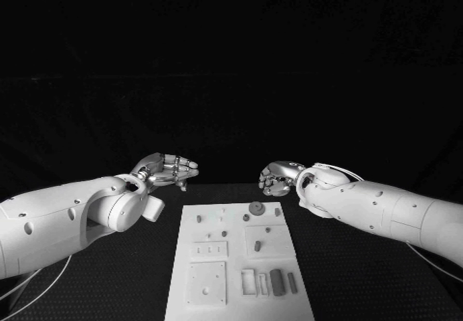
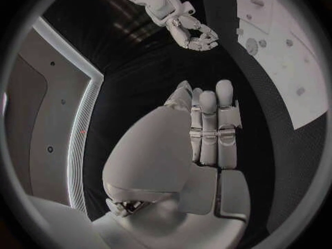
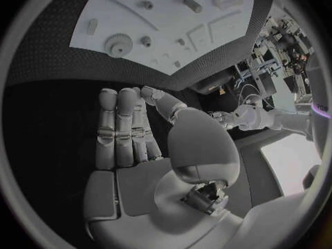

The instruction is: Assemble the parts on the task board

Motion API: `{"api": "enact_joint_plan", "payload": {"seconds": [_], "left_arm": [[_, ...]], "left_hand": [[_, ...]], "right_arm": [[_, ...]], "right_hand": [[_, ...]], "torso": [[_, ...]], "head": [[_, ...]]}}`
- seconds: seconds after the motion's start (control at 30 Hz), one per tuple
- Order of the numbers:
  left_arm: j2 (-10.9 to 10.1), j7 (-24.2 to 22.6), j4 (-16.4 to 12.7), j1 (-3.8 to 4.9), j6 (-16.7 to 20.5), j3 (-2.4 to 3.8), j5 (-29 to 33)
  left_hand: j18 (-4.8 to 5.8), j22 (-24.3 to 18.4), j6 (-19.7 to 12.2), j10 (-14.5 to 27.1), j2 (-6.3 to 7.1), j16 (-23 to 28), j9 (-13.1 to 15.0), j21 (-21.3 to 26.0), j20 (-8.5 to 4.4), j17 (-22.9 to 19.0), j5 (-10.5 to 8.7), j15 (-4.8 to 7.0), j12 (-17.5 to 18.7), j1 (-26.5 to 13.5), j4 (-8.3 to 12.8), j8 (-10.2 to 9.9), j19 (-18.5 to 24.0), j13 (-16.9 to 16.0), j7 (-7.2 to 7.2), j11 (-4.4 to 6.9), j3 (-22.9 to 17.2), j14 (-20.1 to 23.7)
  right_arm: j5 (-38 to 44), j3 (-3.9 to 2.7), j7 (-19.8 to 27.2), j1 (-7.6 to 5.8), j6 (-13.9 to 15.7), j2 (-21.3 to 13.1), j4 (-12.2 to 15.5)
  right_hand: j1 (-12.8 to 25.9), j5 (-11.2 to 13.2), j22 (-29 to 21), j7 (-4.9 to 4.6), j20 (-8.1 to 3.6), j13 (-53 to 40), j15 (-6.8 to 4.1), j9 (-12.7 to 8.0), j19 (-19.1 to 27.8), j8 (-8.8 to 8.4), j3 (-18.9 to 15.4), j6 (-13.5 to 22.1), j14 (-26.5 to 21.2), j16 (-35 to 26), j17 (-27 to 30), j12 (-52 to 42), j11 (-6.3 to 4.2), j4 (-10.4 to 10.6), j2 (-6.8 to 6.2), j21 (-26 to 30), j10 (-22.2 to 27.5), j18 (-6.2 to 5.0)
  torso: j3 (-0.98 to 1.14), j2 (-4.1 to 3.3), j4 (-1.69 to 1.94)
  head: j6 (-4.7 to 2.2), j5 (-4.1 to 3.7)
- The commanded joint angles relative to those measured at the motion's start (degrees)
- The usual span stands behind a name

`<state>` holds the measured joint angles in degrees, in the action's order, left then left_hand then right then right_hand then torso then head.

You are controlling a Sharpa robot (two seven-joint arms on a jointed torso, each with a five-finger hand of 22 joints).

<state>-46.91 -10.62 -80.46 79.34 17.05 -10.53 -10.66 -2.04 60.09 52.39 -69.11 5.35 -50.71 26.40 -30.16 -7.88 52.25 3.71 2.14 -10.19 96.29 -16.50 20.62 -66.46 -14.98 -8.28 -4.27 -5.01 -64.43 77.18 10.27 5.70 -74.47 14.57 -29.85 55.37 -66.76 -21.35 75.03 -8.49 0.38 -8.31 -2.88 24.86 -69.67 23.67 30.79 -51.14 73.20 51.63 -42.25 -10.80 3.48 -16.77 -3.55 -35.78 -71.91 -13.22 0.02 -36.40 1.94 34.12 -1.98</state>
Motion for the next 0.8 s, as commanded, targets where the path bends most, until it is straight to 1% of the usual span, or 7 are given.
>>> {"api": "enact_joint_plan", "payload": {"seconds": [0.03, 0.13, 0.2, 0.43, 0.5, 0.57, 0.8], "left_arm": [[-0.6, -0.7, -1.2, 0.59, -0.6, 0.19, -1.3], [-1.3, -0.8, -2.5, 0.94, -0.6, 0.26, -1.3], [-1.6, -0.9, -3.0, 1.04, -0.5, 0.28, -1.3], [-1.6, -0.9, -3.8, 1.27, -0.7, 0.3, -1.4], [-1.5, -0.9, -3.7, 1.27, -0.7, 0.3, -1.4], [-1.5, -0.9, -3.6, 1.27, -0.7, 0.3, -1.4], [-1.2, -1.0, -3.1, 1.26, -0.6, 0.27, -1.2]], "left_hand": [[-2.85, 0.2, 0.3, 0.0, 0.07, -0.3, 0.1, -0.3, 0.09, 0.0, -0.02, -0.12, 0.4, 0.4, 0.0, -0.2, 0.0, -0.1, -0.08, -0.02, 0.3, 0.0], [-2.99, 0.6, 0.3, 0.3, 0.01, -0.5, 0.1, -0.4, 0.18, 0.0, 0.08, -0.24, 1.0, 0.4, -0.1, -0.5, 0.0, -0.1, -0.08, -0.16, 0.1, 0.0], [-3.03, 0.7, 0.3, 0.4, 0.05, -0.5, 0.1, -0.5, 0.22, -0.1, 0.1, -0.27, 1.2, 0.4, -0.1, -0.5, 0.0, -0.1, -0.06, -0.2, 0.1, 0.0], [-3.22, 1.0, 0.3, 0.4, 0.12, -0.8, 0.1, -0.6, 0.31, -0.3, 0.18, -0.34, 1.7, 0.1, -0.1, -0.8, -0.1, -0.1, -0.16, -0.28, 0.0, -0.1], [-3.27, 1.1, 0.2, 0.4, 0.16, -0.8, 0.1, -0.6, 0.33, -0.3, 0.17, -0.36, 1.9, 0.0, -0.1, -0.9, -0.1, -0.1, -0.26, -0.3, 0.0, -0.2], [-3.3, 1.2, 0.2, 0.4, 0.21, -0.9, 0.1, -0.6, 0.37, -0.4, 0.17, -0.38, 2.0, -0.2, -0.1, -1.0, -0.1, -0.1, -0.32, -0.32, 0.0, -0.2], [-3.43, 1.5, 0.1, 0.3, 0.38, -1.1, 0.1, -0.6, 0.47, -0.6, 0.16, -0.46, 2.5, -1.0, -0.1, -1.3, -0.1, -0.2, -0.41, -0.41, -0.1, -0.2]], "right_arm": [[6.6, -0.02, -2.0, 0.41, -0.3, 0.7, -0.1], [8.1, -0.02, -2.6, 0.95, 0.5, 1.4, -0.1], [8.8, -0.02, -2.7, 1.18, 0.6, 1.7, -0.1], [11.9, -0.02, -3.8, 1.65, 0.8, 2.6, 0.4], [12.1, -0.02, -3.9, 1.75, 0.4, 2.9, 0.1], [11.9, -0.02, -3.8, 1.8, 0.4, 3.1, -0.1], [11.9, -0.02, -3.7, 2.06, 0.4, 3.4, -0.4]], "right_hand": [[-0.6, -0.4, 1.5, -0.11, -0.42, -0.1, 0.14, 0.0, 0.1, -0.32, 0.4, -0.3, 0.3, 0.3, -0.1, 0.4, 0.21, -0.1, 0.1, -0.6, 0.0, -1.78], [-0.4, -0.4, 1.5, -0.21, -0.54, 0.0, 0.26, -0.1, 0.1, -0.69, 0.6, -0.2, 0.5, 0.8, -0.3, 0.9, 0.34, -0.1, -0.02, -1.3, 0.3, -1.78], [-0.3, -0.3, 1.5, -0.24, -0.68, 0.0, 0.29, -0.1, 0.0, -0.87, 0.6, -0.2, 0.7, 1.2, -0.5, 1.2, 0.38, -0.1, -0.1, -1.9, 0.3, -1.78], [0.0, -0.3, 1.5, -0.46, -0.95, 0.0, 0.51, -0.3, 0.0, -1.53, 0.7, 0.1, 1.0, 2.2, -0.9, 2.0, 0.6, 0.0, -0.75, -3.4, 0.6, -1.78], [0.1, -0.3, 1.4, -0.51, -0.99, 0.0, 0.56, -0.4, 0.0, -1.65, 0.7, 0.1, 1.0, 2.4, -1.0, 2.2, 0.66, 0.0, -0.96, -3.7, 0.7, -1.78], [0.4, -0.3, 1.4, -0.56, -0.99, 0.1, 0.65, -0.4, 0.1, -1.79, 0.6, 0.2, 1.0, 2.5, -1.0, 2.4, 0.75, 0.0, -1.23, -3.9, 0.9, -1.78], [1.1, -0.3, 1.4, -0.7, -1.07, 0.2, 1.04, -0.5, 0.2, -2.18, 0.4, 0.4, 1.1, 3.0, -1.1, 3.3, 1.16, 0.0, -1.72, -4.6, 1.7, -1.78]], "torso": [[-0.14, -1.28, 0.57], [-0.22, -1.97, 0.92], [-0.23, -2.32, 1.05], [-0.28, -3.25, 1.67], [-0.32, -3.4, 1.78], [-0.35, -3.55, 1.83], [-0.54, -4.07, 2.04]], "head": [[-0.02, -0.58], [0.33, -0.81], [0.19, -0.87], [0.41, -0.89], [0.18, -1.14], [0.35, -1.35], [0.18, -1.36]]}}
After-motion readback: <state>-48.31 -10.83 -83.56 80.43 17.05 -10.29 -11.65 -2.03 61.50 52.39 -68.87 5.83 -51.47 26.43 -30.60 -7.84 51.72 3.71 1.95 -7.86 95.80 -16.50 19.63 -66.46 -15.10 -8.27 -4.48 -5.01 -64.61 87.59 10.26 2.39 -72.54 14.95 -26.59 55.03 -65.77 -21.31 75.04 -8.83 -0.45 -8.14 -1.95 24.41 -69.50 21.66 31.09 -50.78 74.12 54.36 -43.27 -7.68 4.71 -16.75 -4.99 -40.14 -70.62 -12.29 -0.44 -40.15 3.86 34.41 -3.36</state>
